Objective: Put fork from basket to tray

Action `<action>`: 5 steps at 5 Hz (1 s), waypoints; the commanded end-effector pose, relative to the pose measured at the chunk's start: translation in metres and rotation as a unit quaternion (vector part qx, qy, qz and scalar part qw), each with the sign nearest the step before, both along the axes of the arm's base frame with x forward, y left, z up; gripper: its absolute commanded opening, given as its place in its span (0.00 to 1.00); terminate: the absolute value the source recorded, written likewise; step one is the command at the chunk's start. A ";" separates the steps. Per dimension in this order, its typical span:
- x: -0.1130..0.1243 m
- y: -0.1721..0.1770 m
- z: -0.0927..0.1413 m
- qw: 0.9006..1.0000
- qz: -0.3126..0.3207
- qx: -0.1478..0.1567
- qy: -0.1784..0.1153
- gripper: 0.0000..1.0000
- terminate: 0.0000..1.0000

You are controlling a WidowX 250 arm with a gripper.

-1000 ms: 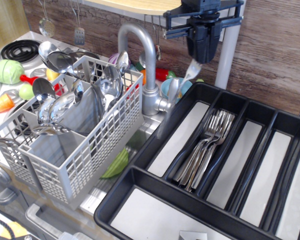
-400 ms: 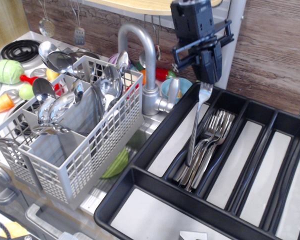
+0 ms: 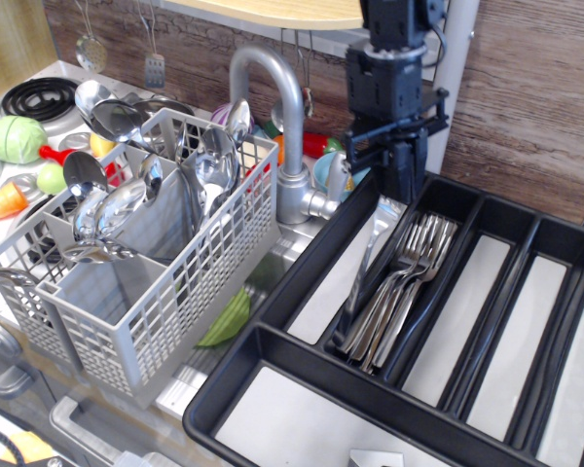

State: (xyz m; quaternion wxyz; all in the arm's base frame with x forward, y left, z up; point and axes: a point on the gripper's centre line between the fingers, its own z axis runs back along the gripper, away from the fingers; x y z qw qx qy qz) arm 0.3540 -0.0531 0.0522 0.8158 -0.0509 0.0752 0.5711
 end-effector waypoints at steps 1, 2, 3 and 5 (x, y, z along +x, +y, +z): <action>-0.004 0.000 -0.005 0.999 0.024 -0.011 -0.031 0.00 0.00; -0.007 0.000 -0.018 0.997 0.043 -0.006 -0.058 0.00 0.00; -0.007 0.000 -0.018 0.997 0.043 -0.006 -0.058 1.00 0.00; -0.007 0.000 -0.018 0.997 0.043 -0.006 -0.058 1.00 0.00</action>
